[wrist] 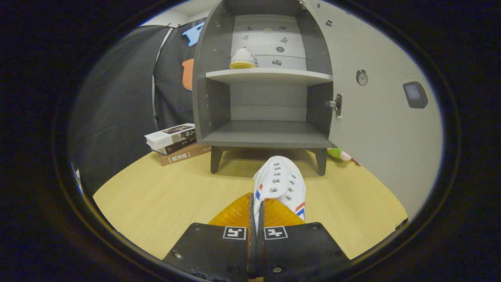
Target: Open the shoe cabinet door, grab the shoes and put them into the shoe cabinet, then close the shoe cabinet door.
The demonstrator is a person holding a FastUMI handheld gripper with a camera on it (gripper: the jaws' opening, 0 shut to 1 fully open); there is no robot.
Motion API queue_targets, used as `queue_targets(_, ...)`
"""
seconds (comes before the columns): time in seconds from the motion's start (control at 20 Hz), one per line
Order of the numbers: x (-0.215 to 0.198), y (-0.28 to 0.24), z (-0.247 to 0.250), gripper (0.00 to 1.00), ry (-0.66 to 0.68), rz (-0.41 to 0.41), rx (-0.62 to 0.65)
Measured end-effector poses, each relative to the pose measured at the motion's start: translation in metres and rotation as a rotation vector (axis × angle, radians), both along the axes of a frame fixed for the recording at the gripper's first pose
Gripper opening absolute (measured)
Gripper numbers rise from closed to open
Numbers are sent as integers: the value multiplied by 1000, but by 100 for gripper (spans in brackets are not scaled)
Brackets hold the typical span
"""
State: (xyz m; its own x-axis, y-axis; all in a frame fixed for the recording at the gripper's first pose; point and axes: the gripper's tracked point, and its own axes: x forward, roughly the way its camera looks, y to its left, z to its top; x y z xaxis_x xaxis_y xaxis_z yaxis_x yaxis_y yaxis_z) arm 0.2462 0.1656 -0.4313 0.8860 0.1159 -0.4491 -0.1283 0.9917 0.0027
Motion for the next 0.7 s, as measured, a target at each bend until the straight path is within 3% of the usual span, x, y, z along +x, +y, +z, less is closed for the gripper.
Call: queue_targets(0.7,26,3,169,4,-205,-4,-27)
